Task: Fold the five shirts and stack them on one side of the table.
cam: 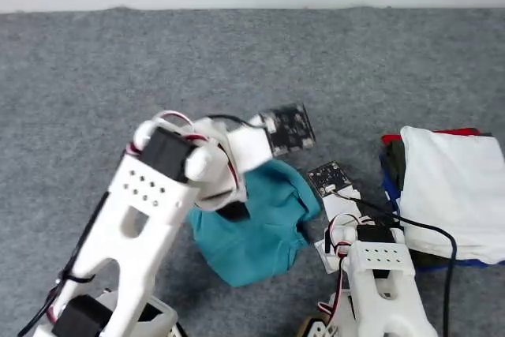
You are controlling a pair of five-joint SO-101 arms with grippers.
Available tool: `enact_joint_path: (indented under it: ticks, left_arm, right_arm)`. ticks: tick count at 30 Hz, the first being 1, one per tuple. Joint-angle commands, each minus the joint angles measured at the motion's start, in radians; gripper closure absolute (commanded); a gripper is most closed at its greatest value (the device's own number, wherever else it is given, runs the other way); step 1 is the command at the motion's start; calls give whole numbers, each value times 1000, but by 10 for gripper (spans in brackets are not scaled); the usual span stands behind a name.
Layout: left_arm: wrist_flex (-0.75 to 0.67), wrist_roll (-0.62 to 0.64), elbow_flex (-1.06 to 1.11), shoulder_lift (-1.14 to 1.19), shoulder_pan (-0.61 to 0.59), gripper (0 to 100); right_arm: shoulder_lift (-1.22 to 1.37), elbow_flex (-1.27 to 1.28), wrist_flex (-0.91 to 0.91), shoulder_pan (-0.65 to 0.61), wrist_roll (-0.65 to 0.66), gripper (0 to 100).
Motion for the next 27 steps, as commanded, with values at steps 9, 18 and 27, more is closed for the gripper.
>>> enact_joint_path:
  ticks: [9, 18, 27]
  left_arm:
    - [89, -5, 236, -26, 180, 669]
    - [-25, -6, 456, 77, 339, 669]
    - [-229, -6, 526, 229, 440, 669]
  right_arm:
    - [15, 0, -30, 7, -9, 692]
    - [15, 2, -31, 7, -9, 692]
    - [15, 2, -31, 7, -9, 692]
